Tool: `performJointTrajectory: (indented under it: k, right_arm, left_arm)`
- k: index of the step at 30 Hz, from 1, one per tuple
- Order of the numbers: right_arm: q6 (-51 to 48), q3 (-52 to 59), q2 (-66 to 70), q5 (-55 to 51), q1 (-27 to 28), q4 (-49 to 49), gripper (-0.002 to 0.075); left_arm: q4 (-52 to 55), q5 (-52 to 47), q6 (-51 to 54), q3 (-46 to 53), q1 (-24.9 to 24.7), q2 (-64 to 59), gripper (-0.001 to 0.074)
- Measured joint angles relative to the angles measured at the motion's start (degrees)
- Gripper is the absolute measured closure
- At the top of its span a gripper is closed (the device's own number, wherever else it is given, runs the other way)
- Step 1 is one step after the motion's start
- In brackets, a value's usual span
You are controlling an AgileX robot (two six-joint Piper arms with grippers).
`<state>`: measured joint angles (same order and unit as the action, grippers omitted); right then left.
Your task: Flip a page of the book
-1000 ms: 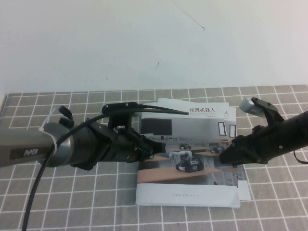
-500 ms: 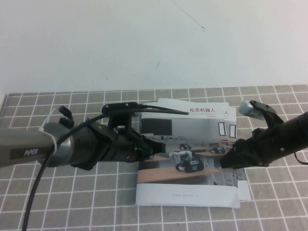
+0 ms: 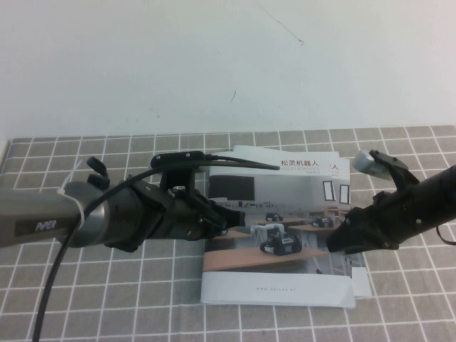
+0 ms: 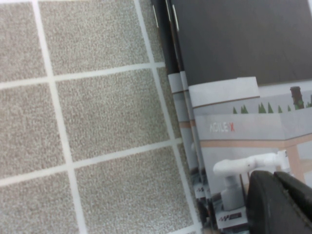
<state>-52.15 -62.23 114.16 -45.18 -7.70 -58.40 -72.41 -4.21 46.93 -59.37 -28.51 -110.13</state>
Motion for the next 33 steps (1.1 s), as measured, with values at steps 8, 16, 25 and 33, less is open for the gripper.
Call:
performJointTrajectory:
  k: [8,16,25,33]
  right_arm:
    - [0.1,0.0,0.2,1.0,1.6,-0.5,0.0384]
    - [0.2,0.0,0.3,0.9,2.1,-1.1,0.0384]
    - [0.1,0.0,0.3,-0.1,2.1,-2.3,0.0384]
    - [0.0,-0.1,1.8,-0.8,2.3,-4.0,0.0385]
  left_arm:
    - [0.0,0.0,0.4,0.0,0.0,0.0,0.0738]
    - [0.0,0.0,0.4,0.0,0.0,0.0,0.0738]
    - [0.0,0.0,0.7,0.0,0.0,0.0,0.0738]
    - [0.0,0.0,0.7,0.0,0.0,0.0,0.0738]
